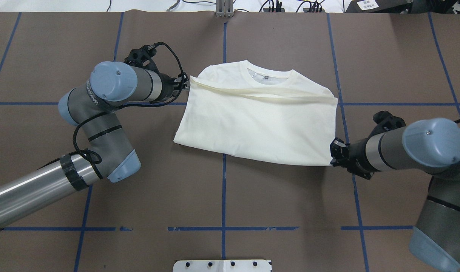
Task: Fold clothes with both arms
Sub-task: 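Rotate the folded shirt by pulling the right gripper toward the robot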
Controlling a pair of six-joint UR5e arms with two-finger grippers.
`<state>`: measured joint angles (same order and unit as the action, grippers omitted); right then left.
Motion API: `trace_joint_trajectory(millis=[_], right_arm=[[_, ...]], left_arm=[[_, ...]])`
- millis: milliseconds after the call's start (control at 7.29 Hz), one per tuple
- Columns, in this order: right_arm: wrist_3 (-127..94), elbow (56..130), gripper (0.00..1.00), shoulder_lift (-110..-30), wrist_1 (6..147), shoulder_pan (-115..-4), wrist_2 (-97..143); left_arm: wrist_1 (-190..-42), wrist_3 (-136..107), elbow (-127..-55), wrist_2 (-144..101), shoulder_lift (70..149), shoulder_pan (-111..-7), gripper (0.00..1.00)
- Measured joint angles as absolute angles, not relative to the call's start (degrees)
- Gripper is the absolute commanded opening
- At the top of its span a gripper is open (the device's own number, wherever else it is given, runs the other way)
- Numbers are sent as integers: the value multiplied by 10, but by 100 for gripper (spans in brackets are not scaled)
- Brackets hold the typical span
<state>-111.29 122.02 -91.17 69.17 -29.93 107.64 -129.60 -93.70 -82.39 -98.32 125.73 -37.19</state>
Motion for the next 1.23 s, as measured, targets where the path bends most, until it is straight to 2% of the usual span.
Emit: trace_joint_trajectory(millis=[137, 274, 411, 686, 960, 1234], right_arm=[[-1124, 1264, 34, -948, 692, -252, 1107], [-1131, 1288, 99, -972, 693, -190, 1127], [-1135, 1299, 100, -987, 695, -123, 1120], [-1135, 1304, 100, -994, 699, -77, 1078], [-1135, 1302, 100, -980, 698, -151, 1070], [-1130, 1262, 100, -923, 698, -267, 1071]], left_arm=[[-1296, -943, -853, -1005, 1252, -361, 62], [-1294, -946, -888, -1031, 1245, -352, 62], [-1292, -958, -922, -1057, 1235, -347, 72], [-1289, -1029, -961, -1085, 1213, -333, 73], [-1265, -1094, -961, -1087, 1199, -301, 71], [-1227, -1119, -955, -1084, 1197, -270, 69]])
